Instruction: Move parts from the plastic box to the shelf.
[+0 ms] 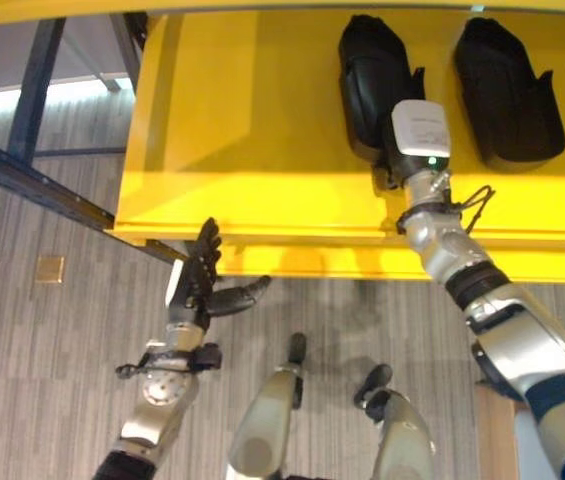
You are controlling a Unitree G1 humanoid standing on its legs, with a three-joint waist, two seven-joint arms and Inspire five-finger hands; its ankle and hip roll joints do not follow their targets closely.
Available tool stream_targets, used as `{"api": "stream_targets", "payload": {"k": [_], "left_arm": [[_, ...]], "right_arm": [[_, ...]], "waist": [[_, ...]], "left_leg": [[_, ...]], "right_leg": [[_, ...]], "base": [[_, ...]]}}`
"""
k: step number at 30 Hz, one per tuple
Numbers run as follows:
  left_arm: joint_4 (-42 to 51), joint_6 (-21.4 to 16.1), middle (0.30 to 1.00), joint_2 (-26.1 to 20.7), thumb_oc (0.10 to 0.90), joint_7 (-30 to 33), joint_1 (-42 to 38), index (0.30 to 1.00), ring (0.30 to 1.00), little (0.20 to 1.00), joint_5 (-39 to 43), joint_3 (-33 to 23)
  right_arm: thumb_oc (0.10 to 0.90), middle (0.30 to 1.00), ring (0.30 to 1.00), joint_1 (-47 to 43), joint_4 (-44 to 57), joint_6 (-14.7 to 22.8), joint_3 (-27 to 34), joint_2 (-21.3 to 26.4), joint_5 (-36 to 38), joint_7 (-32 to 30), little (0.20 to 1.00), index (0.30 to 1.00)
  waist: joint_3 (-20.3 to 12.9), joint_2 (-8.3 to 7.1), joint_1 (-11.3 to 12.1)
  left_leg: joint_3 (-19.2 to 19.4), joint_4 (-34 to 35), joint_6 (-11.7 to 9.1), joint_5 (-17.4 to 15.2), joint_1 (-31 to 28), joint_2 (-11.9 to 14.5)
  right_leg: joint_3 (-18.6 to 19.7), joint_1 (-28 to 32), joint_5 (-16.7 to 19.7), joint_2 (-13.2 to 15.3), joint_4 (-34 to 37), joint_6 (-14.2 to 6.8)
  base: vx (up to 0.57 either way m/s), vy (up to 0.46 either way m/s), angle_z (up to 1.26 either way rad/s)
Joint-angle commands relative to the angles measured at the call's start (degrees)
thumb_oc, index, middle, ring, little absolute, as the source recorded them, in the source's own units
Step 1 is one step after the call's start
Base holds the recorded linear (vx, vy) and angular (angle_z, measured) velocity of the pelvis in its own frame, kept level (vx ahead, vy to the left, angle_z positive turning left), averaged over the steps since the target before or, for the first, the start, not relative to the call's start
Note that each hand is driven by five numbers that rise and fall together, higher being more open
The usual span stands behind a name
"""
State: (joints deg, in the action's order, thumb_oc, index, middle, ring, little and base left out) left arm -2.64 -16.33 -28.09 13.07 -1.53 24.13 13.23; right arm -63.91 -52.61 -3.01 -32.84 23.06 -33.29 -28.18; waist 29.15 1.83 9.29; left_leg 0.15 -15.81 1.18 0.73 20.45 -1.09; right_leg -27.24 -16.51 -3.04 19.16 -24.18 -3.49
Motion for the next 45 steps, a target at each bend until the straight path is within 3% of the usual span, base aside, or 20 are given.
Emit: {"api": "stream_targets", "payload": {"k": [1, 29, 43, 44, 45], "left_arm": [[5.71, -3.95, 1.0, -0.92, 0.9, 0.13, -0.42, 1.0, 1.0, 1.0, -0.45, -0.86], [5.91, -3.94, 1.0, -1.37, 0.9, 0.57, 0.55, 1.0, 1.0, 1.0, -0.99, -1.67], [5.52, -3.9, 1.0, -1.28, 0.9, 0.98, 0.8, 1.0, 1.0, 1.0, -0.65, -1.66], [5.56, -3.89, 1.0, -1.32, 0.9, 0.99, 0.84, 1.0, 1.0, 1.0, -0.67, -1.79], [5.68, -3.88, 1.0, -1.32, 0.9, 0.95, 0.89, 1.0, 1.0, 1.0, -0.69, -1.79]], "right_arm": [[0.4, 0.3, 0.3, 1.8, -2.24, 4.6, -3.41, -9.36, 1.88, 2.71, 0.3, 0.3], [0.4, 0.3, 0.3, 0.7, 0.01, 4.8, -6.02, -11.39, -1.07, 4.68, 0.3, 0.3], [0.4, 0.3, 0.3, 0.68, 0.51, 5.03, -5.22, -11.84, 0.98, 4.63, 0.3, 0.3], [0.624, 0.613, 0.613, 0.63, 0.55, 5.05, -5.32, -11.97, 0.94, 4.75, 0.613, 0.613], [0.796, 0.855, 0.855, 0.65, 0.56, 5.08, -5.42, -12.24, 1.17, 5.14, 0.855, 0.855]], "waist": [[0.64, -0.56, 2.56], [0.64, -0.78, 3.35], [0.65, -0.73, 3.63], [0.65, -0.74, 3.65], [0.65, -0.74, 3.64]], "left_leg": [[2.62, 0.23, 0.78, -4.72, -3.51, 0.61], [1.93, -0.15, 0.86, -5.1, -3.31, 0.46], [1.59, -0.61, 0.9, -5.15, -2.73, 0.17], [1.64, -0.65, 0.9, -5.18, -2.66, 0.19], [1.63, -0.65, 0.92, -5.2, -2.64, 0.19]], "right_leg": [[3.49, -2.14, 13.87, 4.82, 3.07, -6.86], [3.28, -2.16, 13.49, 4.85, 2.37, -6.9], [3.12, -2.43, 13.26, 4.88, 1.88, -6.78], [3.15, -2.53, 13.25, 4.91, 1.8, -6.76], [3.24, -2.58, 13.25, 4.92, 1.78, -6.74]], "base": [[0.0, 0.0, 0.0], [0.0, 0.0, 0.0], [0.0, 0.0, 0.0], [0.0, 0.0, 0.0], [0.0, 0.0, 0.0]]}}
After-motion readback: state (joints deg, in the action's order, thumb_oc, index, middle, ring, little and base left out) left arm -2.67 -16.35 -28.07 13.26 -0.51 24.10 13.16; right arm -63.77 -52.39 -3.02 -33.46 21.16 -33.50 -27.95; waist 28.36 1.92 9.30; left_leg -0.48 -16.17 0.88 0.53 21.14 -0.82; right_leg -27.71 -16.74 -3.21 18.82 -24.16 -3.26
